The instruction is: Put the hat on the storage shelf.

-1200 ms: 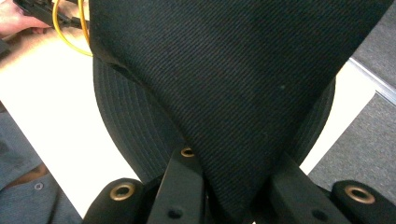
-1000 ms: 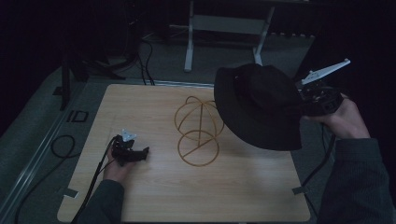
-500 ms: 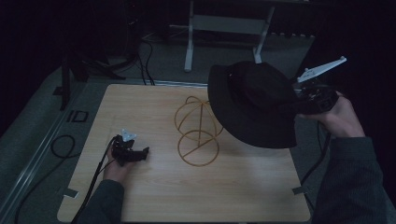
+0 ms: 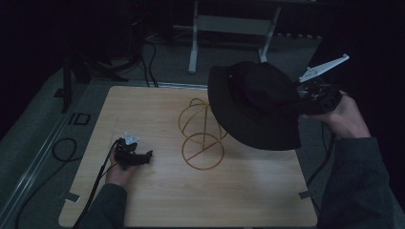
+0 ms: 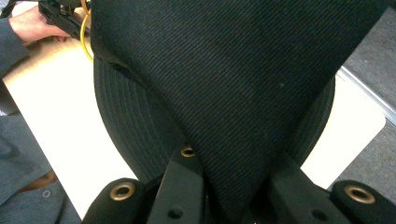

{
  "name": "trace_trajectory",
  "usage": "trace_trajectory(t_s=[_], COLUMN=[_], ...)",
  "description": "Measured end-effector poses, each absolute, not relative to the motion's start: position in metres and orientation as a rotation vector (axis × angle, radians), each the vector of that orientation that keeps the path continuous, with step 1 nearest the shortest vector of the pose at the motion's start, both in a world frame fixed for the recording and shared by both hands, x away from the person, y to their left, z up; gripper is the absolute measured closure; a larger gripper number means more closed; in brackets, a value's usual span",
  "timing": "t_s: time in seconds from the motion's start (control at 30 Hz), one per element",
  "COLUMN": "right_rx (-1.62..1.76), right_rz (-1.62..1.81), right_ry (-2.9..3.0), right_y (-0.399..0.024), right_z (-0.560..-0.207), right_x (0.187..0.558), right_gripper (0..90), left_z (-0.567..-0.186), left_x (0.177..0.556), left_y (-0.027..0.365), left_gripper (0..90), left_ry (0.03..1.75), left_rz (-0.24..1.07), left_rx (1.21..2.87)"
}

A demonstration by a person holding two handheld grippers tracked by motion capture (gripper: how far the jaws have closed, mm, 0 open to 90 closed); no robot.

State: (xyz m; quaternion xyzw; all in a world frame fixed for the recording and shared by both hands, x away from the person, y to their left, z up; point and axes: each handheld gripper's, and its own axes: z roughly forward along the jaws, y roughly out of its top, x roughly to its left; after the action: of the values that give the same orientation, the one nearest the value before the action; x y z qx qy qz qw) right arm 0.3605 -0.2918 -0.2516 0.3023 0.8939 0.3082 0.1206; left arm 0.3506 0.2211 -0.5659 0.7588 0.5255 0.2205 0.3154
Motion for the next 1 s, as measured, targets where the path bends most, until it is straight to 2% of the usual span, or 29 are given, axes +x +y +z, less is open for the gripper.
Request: trace_trajectory(t_s=[0.57,1.0], right_rx=[0.824,0.740], right_rz=[0.883,0.855], right_ry=[2.655,2.710], right_y=[-0.271,-0.237], right_z=[-0.250,-0.252], right_x=[0.363,0.371], right_gripper=[86.8,86.8], left_z=[-0.566,-0.566], left_x=[0.351,0.351], left_y=[0.221,0.221], left_gripper=[14.3,14.3], left_ry=[1.384,1.384], left_rz=[0.581,0.581], left_rx=[1.999,1.998])
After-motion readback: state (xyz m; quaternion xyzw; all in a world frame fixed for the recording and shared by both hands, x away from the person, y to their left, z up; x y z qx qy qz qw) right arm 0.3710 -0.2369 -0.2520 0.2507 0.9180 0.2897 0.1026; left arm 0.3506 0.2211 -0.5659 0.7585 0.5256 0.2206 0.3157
